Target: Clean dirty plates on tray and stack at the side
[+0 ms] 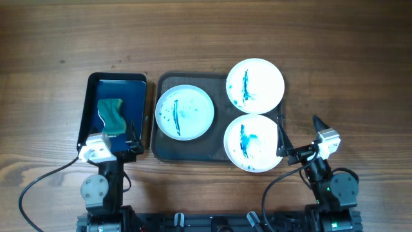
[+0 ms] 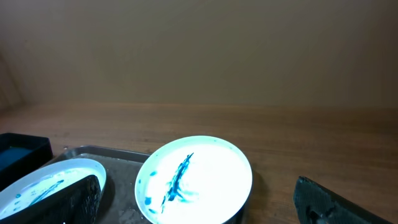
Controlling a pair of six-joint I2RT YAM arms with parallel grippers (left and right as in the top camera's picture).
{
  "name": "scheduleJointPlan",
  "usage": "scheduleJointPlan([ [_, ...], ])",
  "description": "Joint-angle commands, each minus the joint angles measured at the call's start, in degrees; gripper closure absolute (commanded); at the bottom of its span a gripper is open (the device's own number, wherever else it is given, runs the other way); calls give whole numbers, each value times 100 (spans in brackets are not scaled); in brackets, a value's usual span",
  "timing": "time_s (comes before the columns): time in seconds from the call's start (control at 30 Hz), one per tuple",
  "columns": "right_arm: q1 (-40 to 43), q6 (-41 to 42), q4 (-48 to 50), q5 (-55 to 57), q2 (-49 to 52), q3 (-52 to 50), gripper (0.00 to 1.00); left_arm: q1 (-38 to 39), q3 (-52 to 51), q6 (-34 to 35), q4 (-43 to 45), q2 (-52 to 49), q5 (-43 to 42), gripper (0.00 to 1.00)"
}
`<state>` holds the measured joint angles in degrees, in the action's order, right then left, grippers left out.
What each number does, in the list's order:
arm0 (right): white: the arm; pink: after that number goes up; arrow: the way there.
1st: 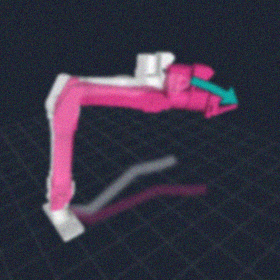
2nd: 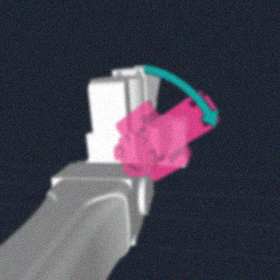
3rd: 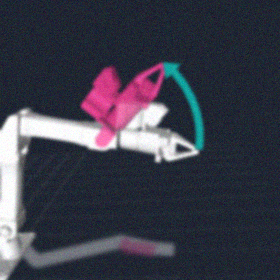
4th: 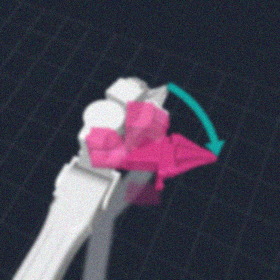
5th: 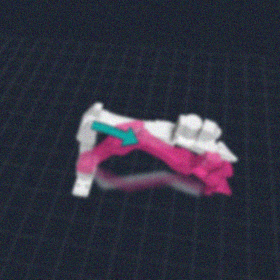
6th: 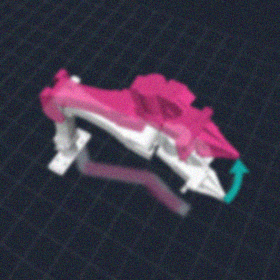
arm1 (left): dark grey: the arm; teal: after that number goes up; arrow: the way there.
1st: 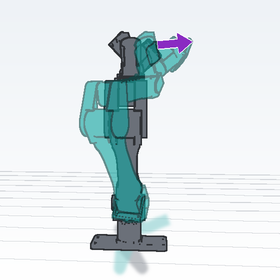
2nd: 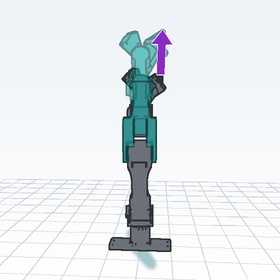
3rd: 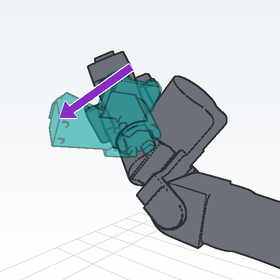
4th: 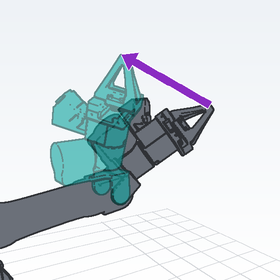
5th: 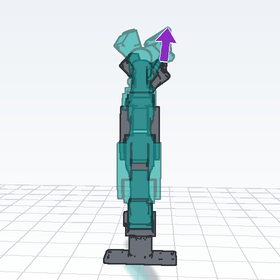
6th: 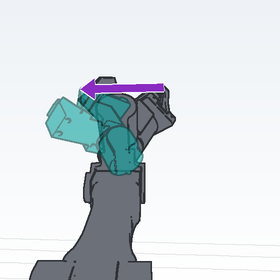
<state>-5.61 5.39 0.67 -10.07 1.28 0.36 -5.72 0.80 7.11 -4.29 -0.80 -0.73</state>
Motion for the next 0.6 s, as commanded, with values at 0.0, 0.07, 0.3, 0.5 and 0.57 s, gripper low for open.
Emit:
scheduleJointPlan([
  [0.0,-33,83,13,-9,-20,-7,0,26,-44,-70,2,42,28,0],
  [0.07,-33,76,13,-4,-20,-7,0,26,-44,-70,2,42,11,0],
  [0.3,-33,66,363,-7,2,81,0,24,509,-72,-608,-608,-503,0],
  [0.5,-33,105,116,-295,1202,1322,0,26,2820,-293,-1519,-3289,-503,0],
  [0.57,-33,101,-221,-444,2122,2155,0,26,4022,-372,-2328,-4350,-503,0],
])
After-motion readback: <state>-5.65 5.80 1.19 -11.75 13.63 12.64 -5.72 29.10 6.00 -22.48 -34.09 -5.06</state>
